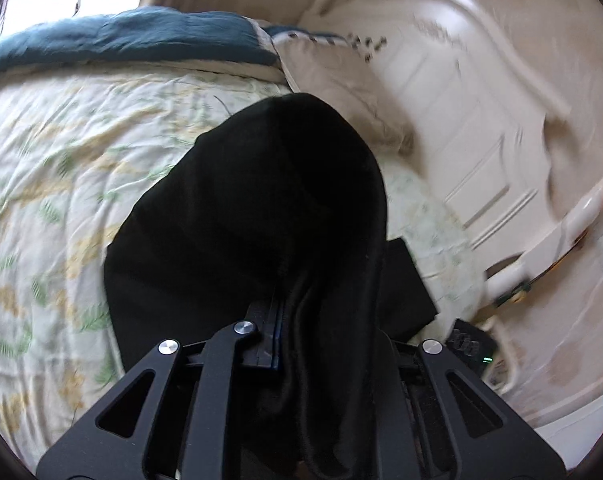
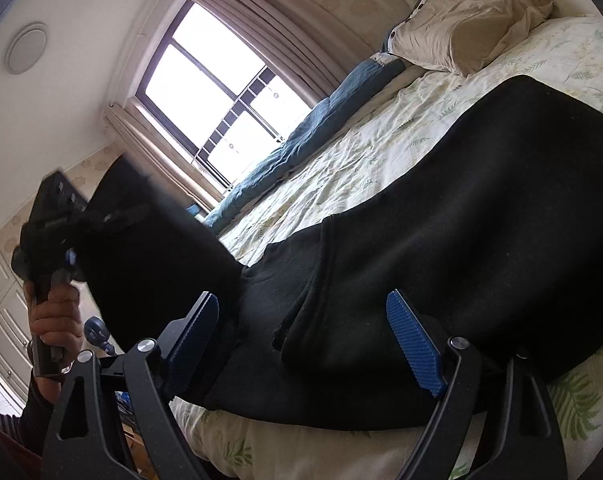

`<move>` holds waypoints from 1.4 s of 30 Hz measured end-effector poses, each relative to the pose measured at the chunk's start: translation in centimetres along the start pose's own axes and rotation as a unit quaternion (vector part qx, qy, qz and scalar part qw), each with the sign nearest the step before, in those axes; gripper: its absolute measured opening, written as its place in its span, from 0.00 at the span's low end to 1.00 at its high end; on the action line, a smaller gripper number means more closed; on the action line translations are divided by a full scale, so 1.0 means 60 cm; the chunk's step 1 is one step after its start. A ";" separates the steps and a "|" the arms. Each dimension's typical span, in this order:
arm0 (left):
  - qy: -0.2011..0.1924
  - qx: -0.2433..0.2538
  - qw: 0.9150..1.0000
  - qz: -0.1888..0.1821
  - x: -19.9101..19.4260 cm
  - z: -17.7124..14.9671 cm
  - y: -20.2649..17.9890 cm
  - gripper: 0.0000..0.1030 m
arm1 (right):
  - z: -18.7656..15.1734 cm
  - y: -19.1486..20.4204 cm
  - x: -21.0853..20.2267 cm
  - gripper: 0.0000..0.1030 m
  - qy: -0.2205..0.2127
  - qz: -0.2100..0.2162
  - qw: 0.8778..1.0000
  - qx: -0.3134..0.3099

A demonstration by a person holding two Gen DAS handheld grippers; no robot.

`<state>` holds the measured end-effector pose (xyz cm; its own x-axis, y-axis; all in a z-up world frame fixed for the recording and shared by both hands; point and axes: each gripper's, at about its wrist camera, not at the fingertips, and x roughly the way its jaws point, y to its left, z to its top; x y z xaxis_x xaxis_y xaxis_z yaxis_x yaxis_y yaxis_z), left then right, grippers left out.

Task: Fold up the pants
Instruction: 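Grasp the waistband end with the left gripper and lift it toward the leg end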

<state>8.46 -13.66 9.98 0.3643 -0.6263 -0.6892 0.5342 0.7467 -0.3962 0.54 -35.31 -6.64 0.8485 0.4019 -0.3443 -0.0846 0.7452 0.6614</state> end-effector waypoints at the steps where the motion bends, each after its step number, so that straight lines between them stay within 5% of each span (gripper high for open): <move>1: 0.006 0.009 1.000 0.005 0.017 0.001 -0.014 0.12 | 0.000 0.000 -0.001 0.83 0.000 0.001 1.000 0.000; 12: 0.065 0.079 0.994 0.042 0.179 -0.006 -0.120 0.11 | -0.002 -0.009 -0.014 0.83 -0.002 0.018 1.000 0.009; 22: 0.085 0.124 0.984 0.091 0.243 -0.031 -0.153 0.12 | -0.010 -0.043 -0.043 0.83 -0.008 0.070 0.995 0.070; 32: 0.077 0.132 0.981 0.123 0.271 -0.051 -0.163 0.15 | -0.033 -0.035 -0.082 0.83 0.012 0.062 0.994 0.087; 35: 0.060 0.142 0.981 0.120 0.264 -0.062 -0.175 0.25 | -0.043 -0.037 -0.101 0.83 0.013 0.049 0.994 0.098; 42: -0.015 0.169 0.983 0.066 0.163 -0.087 -0.199 0.79 | -0.028 -0.038 -0.149 0.83 0.000 0.004 0.995 0.104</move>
<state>1.63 -27.53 4.81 0.4675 -0.5396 -0.7002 0.7015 0.7084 -0.0775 -7.76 -39.70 -6.18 0.8481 0.4082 -0.3379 0.0181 0.6150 0.7884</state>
